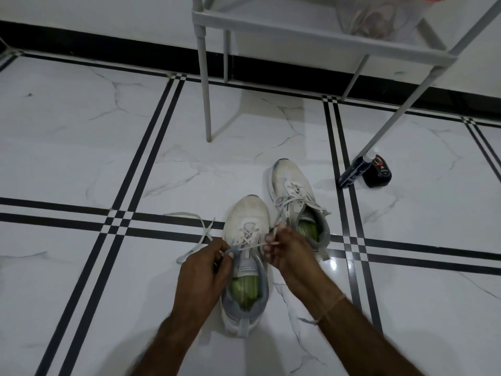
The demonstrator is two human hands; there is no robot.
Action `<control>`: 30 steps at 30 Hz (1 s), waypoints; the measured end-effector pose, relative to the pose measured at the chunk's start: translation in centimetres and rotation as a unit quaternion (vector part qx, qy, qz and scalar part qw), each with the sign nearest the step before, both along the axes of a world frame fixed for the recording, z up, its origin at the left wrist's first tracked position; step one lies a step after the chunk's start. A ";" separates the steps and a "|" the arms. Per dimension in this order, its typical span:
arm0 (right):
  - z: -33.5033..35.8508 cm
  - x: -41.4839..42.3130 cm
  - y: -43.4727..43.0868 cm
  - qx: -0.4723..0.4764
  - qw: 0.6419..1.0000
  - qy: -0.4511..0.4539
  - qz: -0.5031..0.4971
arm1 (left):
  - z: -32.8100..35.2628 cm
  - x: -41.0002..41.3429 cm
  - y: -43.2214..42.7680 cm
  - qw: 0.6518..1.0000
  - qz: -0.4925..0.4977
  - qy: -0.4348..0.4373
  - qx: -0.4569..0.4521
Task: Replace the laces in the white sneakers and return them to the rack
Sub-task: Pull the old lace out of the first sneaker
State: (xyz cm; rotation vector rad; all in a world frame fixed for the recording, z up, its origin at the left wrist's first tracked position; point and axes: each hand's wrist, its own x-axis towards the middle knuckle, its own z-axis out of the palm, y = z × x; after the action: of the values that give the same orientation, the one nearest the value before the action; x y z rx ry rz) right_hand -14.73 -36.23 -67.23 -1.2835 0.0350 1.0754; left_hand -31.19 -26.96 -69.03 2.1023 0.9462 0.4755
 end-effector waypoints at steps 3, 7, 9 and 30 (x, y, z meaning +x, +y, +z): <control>-0.3 1.0 -0.8 -0.025 0.963 -0.242 0.118 | -0.3 0.1 0.1 1.000 0.003 0.005 -0.001; -1.9 0.3 0.0 -0.104 0.776 -0.554 0.282 | -0.5 0.4 -0.2 1.000 0.000 0.008 0.006; -1.3 0.3 0.5 -0.087 0.845 -0.471 0.236 | -0.5 0.2 -0.2 1.000 -0.011 0.013 0.013; -2.0 0.6 -0.5 -0.066 0.849 -0.464 0.243 | -1.1 -0.5 -0.3 1.000 -0.007 -0.013 -0.005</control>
State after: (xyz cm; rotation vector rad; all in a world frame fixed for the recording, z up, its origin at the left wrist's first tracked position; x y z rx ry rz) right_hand -14.08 -36.74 -69.23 -1.8850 -1.0124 0.7564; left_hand -31.71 -27.22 -70.13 2.0878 0.9162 0.4902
